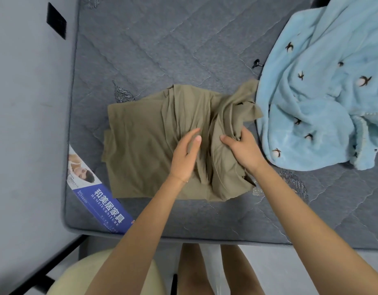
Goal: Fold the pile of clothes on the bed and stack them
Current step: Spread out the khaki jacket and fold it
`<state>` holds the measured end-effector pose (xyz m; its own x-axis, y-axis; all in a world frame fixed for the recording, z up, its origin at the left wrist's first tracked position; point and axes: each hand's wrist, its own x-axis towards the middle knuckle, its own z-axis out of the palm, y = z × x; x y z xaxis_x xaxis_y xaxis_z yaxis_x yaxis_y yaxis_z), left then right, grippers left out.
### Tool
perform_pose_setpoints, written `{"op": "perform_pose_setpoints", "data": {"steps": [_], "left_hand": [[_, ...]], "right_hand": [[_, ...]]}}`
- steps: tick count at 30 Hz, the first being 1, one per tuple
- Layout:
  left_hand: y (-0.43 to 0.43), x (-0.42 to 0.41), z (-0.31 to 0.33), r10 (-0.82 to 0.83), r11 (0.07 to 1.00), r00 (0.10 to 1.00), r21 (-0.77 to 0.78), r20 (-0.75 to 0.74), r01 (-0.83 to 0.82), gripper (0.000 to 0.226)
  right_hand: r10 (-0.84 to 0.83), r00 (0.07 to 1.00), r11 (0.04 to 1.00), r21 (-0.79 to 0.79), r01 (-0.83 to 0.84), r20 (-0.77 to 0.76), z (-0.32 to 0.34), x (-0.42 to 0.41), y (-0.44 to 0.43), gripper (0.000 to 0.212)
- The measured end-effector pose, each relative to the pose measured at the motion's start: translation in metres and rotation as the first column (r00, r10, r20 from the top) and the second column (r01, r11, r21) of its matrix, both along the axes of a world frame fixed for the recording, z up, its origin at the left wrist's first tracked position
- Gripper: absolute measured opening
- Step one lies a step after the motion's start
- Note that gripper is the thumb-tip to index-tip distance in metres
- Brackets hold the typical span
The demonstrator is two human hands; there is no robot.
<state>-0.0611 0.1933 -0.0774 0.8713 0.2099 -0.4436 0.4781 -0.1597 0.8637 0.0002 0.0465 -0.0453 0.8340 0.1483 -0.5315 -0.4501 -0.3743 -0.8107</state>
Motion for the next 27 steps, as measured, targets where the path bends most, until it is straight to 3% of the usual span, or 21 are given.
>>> {"op": "perform_pose_setpoints", "data": {"steps": [2,4,7,9,10,12,13,15,17,19,23,25,27], "left_hand": [[0.019,0.006,0.025,0.126,0.935,0.985,-0.319,-0.117,-0.157,0.032],[0.044,0.004,0.036,0.211,0.827,0.959,-0.488,-0.191,-0.279,0.043],[0.092,-0.01,0.039,0.338,0.729,0.917,-0.558,-0.211,-0.397,0.052],[0.127,-0.023,0.037,0.376,0.722,0.893,-0.526,-0.247,-0.45,0.052],[0.142,-0.029,0.032,0.38,0.741,0.883,-0.481,-0.276,-0.469,0.054],[0.163,-0.037,0.018,0.298,0.873,0.901,-0.29,-0.316,-0.391,0.061],[0.166,-0.041,0.01,0.249,0.945,0.913,-0.125,-0.322,-0.302,0.056],[0.17,-0.047,-0.008,0.19,0.971,0.93,0.199,-0.315,-0.131,0.046],[0.173,-0.054,-0.018,0.212,0.932,0.926,0.35,-0.314,-0.095,0.04],[0.18,-0.062,-0.021,0.279,0.903,0.91,0.405,-0.308,-0.14,0.035],[0.183,-0.073,-0.018,0.326,0.819,0.863,0.571,-0.385,-0.054,0.036],[0.178,-0.071,-0.016,0.362,0.701,0.879,0.712,-0.31,-0.038,0.049],[0.171,-0.065,-0.019,0.249,0.535,0.953,0.845,-0.175,0.016,0.063]], "right_hand": [[0.099,0.994,0.995,0.015,-0.1,0.049,0.009,-0.001,0.035,0.028],[0.164,0.983,0.985,0.04,-0.168,0.088,0.017,-0.005,0.078,0.028],[0.318,0.947,0.932,0.172,-0.32,0.044,0.019,-0.013,0.137,0.037],[0.449,0.884,0.864,0.313,-0.395,-0.126,0.018,-0.018,0.164,0.05],[0.49,0.856,0.848,0.316,-0.425,-0.164,0.014,-0.021,0.172,0.054],[0.516,0.856,0.855,0.082,-0.512,-0.029,0.001,-0.023,0.175,0.051],[0.52,0.851,0.854,-0.071,-0.515,0.08,-0.008,-0.023,0.17,0.05],[0.55,0.806,0.827,-0.283,-0.487,0.221,-0.028,-0.022,0.156,0.05],[0.607,0.762,0.762,-0.435,-0.48,0.223,-0.049,-0.02,0.144,0.055],[0.678,0.72,0.659,-0.56,-0.502,0.152,-0.062,-0.019,0.136,0.064],[0.78,0.594,0.553,-0.662,-0.506,0.198,-0.077,-0.022,0.137,0.069],[0.805,0.544,0.536,-0.684,-0.495,0.238,-0.083,-0.026,0.143,0.069],[0.804,0.527,0.541,-0.71,-0.452,0.277,-0.087,-0.026,0.148,0.063]]}}
